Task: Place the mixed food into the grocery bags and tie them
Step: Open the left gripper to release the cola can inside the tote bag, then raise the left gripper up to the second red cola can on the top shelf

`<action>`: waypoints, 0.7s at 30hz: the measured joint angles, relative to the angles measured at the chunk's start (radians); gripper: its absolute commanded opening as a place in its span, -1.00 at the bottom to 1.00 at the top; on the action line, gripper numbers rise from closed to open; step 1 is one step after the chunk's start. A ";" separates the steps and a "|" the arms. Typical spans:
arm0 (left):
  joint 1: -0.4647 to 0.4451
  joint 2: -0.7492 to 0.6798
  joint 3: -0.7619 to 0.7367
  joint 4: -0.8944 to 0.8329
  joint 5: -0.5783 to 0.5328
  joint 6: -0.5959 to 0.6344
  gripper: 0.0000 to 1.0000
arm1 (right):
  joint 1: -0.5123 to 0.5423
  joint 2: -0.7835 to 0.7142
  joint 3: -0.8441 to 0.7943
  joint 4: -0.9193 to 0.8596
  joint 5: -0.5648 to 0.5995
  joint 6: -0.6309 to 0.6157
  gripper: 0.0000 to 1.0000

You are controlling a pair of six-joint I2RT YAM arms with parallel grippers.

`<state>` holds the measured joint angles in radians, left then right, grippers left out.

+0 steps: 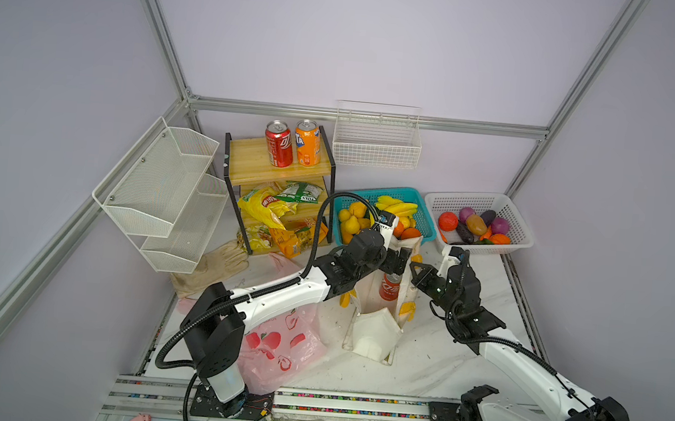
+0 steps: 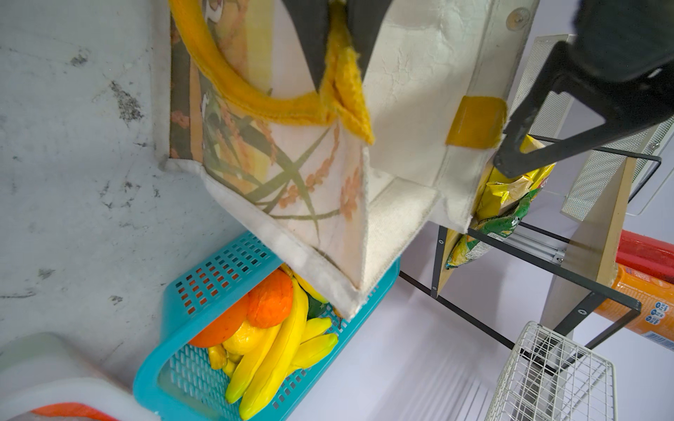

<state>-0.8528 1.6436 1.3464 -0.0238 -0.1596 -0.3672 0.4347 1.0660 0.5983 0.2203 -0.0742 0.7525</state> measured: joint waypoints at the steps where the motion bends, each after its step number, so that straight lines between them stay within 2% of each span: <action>1: 0.007 -0.019 0.000 -0.012 0.000 -0.006 0.80 | 0.000 0.000 0.000 0.000 0.000 0.000 -0.61; 7: 0.055 -0.153 0.000 -0.081 -0.032 -0.006 0.81 | 0.000 0.013 0.039 -0.021 0.001 -0.029 -0.05; 10: 0.097 -0.246 0.000 -0.146 -0.047 0.000 0.81 | 0.000 0.019 0.068 -0.029 -0.002 -0.046 0.60; 12: 0.134 -0.306 0.000 -0.184 -0.059 0.012 0.81 | 0.000 0.021 0.090 -0.037 -0.004 -0.058 0.89; 13: 0.152 -0.336 0.000 -0.203 -0.068 0.019 0.81 | 0.000 0.021 0.105 -0.045 -0.004 -0.064 0.95; 17: 0.207 -0.432 0.001 -0.293 -0.126 0.070 0.83 | 0.000 0.018 0.176 -0.089 0.006 -0.117 0.95; 21: 0.295 -0.462 0.024 -0.414 -0.123 0.098 0.83 | 0.000 0.006 0.257 -0.126 0.031 -0.188 0.95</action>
<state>-0.5575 1.1812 1.3701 -0.4381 -0.2825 -0.2687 0.4347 1.0718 0.8551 0.0948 -0.0433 0.5644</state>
